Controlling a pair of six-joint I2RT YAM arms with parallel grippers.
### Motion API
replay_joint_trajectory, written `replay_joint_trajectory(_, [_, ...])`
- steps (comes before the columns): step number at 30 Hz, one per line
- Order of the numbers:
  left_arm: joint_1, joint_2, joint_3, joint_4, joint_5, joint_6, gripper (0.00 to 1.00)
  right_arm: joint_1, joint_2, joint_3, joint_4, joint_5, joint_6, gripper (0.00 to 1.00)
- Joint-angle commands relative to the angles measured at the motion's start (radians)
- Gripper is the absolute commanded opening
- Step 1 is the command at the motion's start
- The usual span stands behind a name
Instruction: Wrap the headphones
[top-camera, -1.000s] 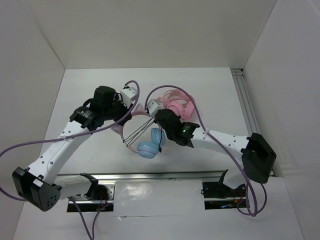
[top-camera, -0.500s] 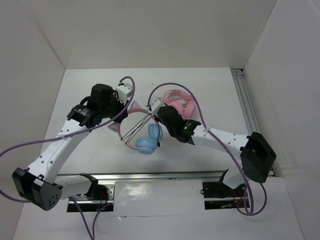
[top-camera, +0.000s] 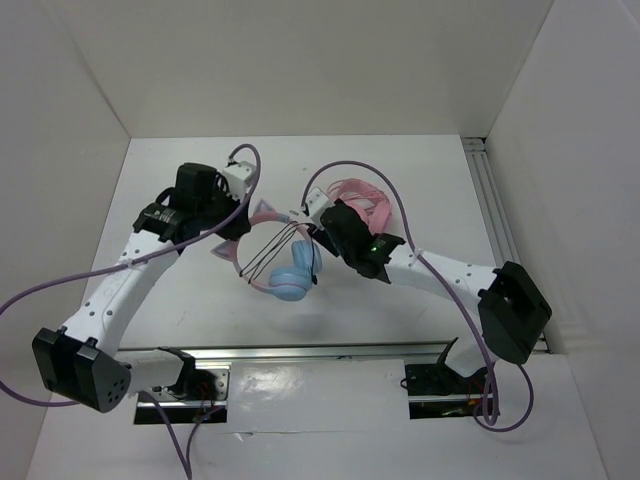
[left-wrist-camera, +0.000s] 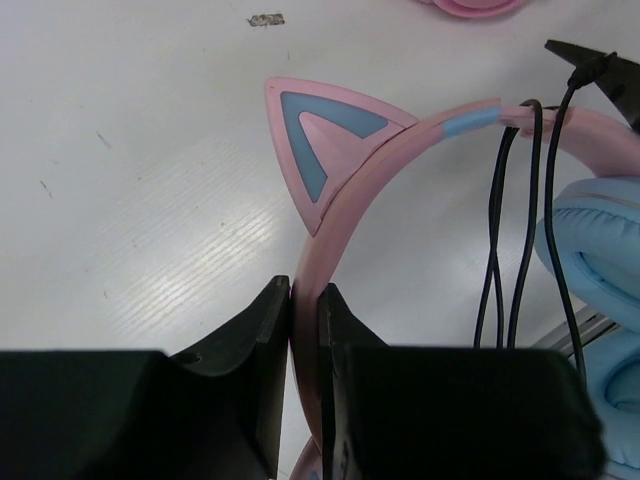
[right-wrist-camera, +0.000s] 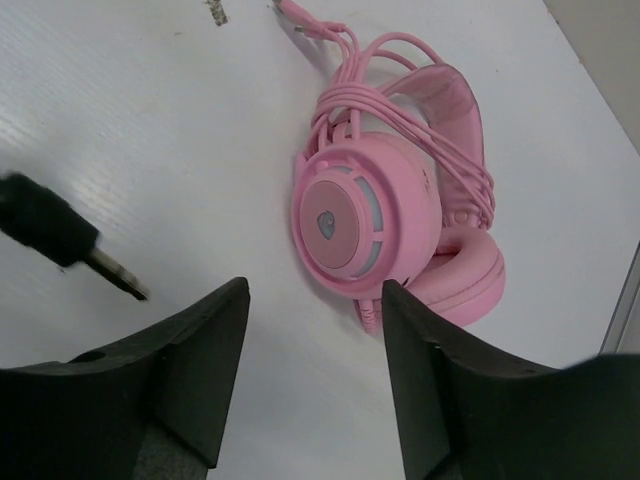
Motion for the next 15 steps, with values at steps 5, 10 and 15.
replay_joint_trajectory(5, [0.103, 0.021, 0.068, 0.15, 0.155, -0.136, 0.0, -0.006, -0.026, 0.047, -0.048, -0.013, 0.03, 0.67])
replay_joint_trajectory(10, [0.14, 0.04, 0.078, 0.17, 0.155, -0.145, 0.0, -0.006, -0.016, 0.047, -0.048, 0.019, 0.03, 0.78])
replay_joint_trajectory(15, [0.183, 0.041, 0.056, 0.206, 0.155, -0.176, 0.0, -0.026, 0.026, 0.079, -0.097, 0.083, 0.068, 0.8])
